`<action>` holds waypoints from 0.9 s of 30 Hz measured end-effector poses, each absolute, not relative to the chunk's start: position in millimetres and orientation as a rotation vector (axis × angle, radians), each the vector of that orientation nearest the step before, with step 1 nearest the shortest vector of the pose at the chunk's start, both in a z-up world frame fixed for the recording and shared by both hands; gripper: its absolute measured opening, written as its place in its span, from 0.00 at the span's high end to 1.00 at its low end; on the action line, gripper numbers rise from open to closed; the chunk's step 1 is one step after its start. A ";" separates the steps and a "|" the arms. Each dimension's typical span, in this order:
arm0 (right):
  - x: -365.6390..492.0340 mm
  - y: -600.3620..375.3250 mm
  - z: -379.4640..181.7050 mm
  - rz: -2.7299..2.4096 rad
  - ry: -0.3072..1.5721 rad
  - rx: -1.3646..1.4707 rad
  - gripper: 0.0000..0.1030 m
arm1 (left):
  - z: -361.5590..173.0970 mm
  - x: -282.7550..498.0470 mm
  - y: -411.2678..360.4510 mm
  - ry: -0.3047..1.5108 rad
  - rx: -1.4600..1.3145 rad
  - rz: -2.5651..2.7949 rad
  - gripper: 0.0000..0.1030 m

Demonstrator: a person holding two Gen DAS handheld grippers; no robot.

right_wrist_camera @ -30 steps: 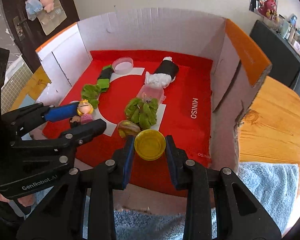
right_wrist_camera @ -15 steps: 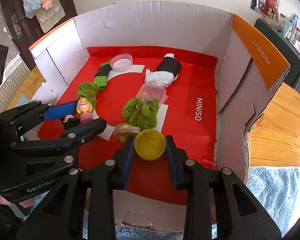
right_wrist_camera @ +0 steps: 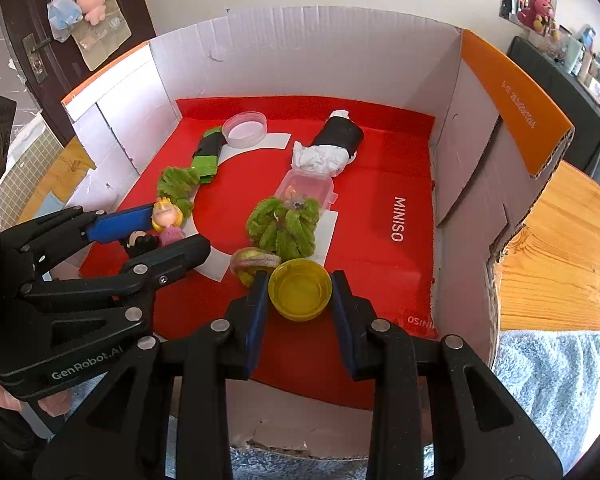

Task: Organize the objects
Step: 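Lower and open the right tool on the yellow lid while the left tool releases the girl figurine, then withdraw both tools from the box back over the towel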

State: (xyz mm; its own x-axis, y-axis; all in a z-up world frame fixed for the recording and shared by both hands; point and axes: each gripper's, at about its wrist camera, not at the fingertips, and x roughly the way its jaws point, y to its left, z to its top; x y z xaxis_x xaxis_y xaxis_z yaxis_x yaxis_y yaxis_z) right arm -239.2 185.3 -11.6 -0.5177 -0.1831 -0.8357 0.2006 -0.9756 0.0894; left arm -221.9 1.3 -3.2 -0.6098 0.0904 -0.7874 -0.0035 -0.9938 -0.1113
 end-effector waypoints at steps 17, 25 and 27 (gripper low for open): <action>-227.7 178.1 -5.3 -2.593 0.011 1.366 0.54 | 16.3 -197.8 -14.2 -0.178 -1.314 2.862 0.32; -213.6 176.5 4.5 -2.636 -0.003 1.325 0.37 | 27.6 -178.4 -17.6 -0.151 -1.271 2.920 0.21; -210.9 177.5 5.5 -2.647 -0.013 1.320 0.36 | 30.7 -173.7 -17.7 -0.145 -1.258 2.933 0.19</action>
State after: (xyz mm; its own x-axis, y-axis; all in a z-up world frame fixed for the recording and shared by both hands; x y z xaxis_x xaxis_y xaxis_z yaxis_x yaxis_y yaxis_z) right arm -210.9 177.5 5.5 -0.5881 -0.1678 -0.7912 0.1601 -0.9830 0.0895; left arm -173.7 -17.7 30.7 -0.6888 -0.0125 -0.7248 0.0840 -0.9945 -0.0627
